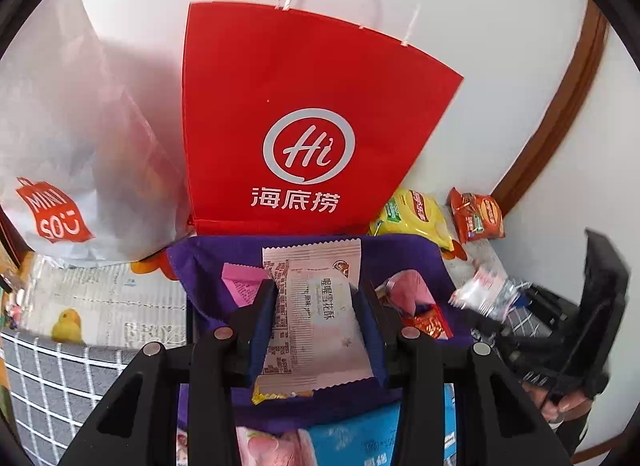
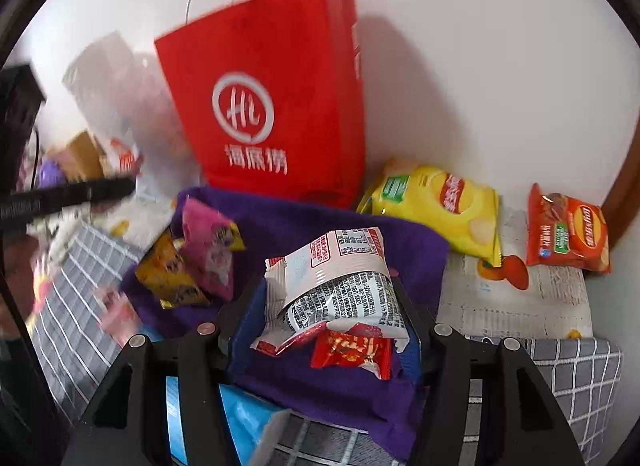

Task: Organize snacks
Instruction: 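Carry the white wrapper and pink pastry packet up to the purple towel, then lower both held packets onto the purple towel and open both tools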

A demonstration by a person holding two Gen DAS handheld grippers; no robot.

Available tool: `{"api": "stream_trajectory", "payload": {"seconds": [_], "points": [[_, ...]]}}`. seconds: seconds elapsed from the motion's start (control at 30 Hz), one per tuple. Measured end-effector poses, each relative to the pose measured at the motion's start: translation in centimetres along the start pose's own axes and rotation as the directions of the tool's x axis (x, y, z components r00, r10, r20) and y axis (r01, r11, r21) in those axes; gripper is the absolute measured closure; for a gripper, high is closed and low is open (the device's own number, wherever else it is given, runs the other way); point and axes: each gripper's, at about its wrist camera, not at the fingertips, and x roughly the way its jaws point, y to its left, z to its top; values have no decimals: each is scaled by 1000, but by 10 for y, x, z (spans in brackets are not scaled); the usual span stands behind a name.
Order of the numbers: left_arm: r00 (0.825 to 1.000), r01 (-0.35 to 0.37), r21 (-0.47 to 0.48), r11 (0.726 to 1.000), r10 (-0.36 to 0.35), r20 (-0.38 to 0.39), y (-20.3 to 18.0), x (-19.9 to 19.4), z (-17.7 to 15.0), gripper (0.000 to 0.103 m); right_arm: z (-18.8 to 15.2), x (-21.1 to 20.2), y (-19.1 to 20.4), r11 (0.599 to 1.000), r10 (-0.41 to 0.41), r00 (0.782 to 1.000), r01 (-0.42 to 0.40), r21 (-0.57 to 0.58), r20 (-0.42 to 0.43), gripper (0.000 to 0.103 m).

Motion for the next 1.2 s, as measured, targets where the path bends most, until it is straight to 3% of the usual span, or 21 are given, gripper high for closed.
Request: {"api": "stream_trajectory", "payload": {"seconds": [0.07, 0.23, 0.5, 0.63, 0.9, 1.07, 1.2], "points": [[1000, 2, -13, 1000, -2, -10, 2, 6, 0, 64, -3, 11, 0, 999, -20, 999, 19, -26, -35, 44], [998, -53, 15, 998, 54, -31, 1, 18, -4, 64, -12, 31, 3, 998, 19, 995, -25, -61, -96, 44], [991, -1, 13, 1000, 2, -134, -5, 52, -14, 64, -23, 59, 4, 998, 5, 987, -16, -66, -163, 40], [981, -20, 11, 1000, 22, -193, -8, 74, -23, 64, -26, 67, 3, 998, 2, 979, -14, -60, -202, 35], [983, -46, 40, 998, 52, -176, -14, 79, -26, 63, -17, 46, -5, 1000, 7, 992, -8, -11, -128, 20], [979, -130, 103, 986, 144, -143, -24, 86, -27, 60, -7, 28, -9, 1000, -11, 997, 12, 4, -77, 20], [978, -127, 89, 988, 140, -155, -21, 92, -27, 59, -2, 17, -9, 1000, 12, 999, -11, 22, -45, 20]]}}
